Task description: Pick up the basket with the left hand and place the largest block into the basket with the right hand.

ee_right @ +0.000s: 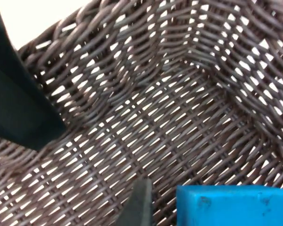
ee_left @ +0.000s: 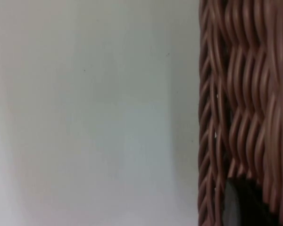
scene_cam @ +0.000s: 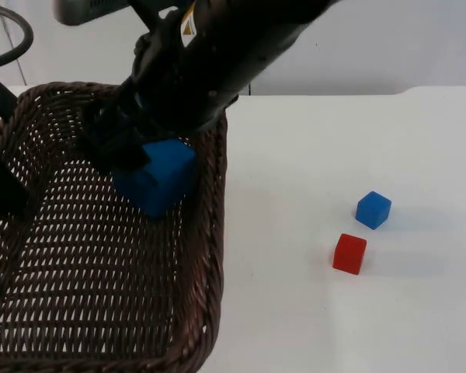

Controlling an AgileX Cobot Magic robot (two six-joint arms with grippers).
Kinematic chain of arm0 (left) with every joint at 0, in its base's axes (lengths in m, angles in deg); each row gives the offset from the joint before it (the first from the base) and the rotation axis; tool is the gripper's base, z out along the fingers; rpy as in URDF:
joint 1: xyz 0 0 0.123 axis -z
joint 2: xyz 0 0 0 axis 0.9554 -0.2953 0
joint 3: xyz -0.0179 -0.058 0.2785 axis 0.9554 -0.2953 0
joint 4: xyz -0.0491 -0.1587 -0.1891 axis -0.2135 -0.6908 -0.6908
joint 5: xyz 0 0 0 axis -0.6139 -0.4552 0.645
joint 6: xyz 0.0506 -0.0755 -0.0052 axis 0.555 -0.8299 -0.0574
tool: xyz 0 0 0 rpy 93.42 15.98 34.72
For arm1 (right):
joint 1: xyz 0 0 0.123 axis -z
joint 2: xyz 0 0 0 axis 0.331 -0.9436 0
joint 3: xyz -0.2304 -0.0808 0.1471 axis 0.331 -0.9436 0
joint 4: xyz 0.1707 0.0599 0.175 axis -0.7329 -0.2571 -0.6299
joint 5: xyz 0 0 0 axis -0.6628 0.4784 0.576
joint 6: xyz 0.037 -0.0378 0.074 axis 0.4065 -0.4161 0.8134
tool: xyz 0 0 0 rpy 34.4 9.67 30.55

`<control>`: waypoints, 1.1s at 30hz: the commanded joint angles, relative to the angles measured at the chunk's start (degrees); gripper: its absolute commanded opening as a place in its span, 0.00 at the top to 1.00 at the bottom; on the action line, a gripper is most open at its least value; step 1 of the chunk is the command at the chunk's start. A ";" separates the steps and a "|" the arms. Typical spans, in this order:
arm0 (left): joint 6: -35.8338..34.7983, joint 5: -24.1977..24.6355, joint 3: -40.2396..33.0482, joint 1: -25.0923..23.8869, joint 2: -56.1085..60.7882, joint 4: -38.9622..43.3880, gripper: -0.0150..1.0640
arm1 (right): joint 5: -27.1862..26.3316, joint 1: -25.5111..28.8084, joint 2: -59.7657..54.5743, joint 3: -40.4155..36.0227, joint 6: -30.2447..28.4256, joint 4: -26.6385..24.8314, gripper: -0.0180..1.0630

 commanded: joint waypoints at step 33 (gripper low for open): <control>-0.03 -1.49 -0.05 -0.16 0.87 -1.13 0.99 | 4.96 -0.28 39.36 -24.21 0.64 1.12 0.24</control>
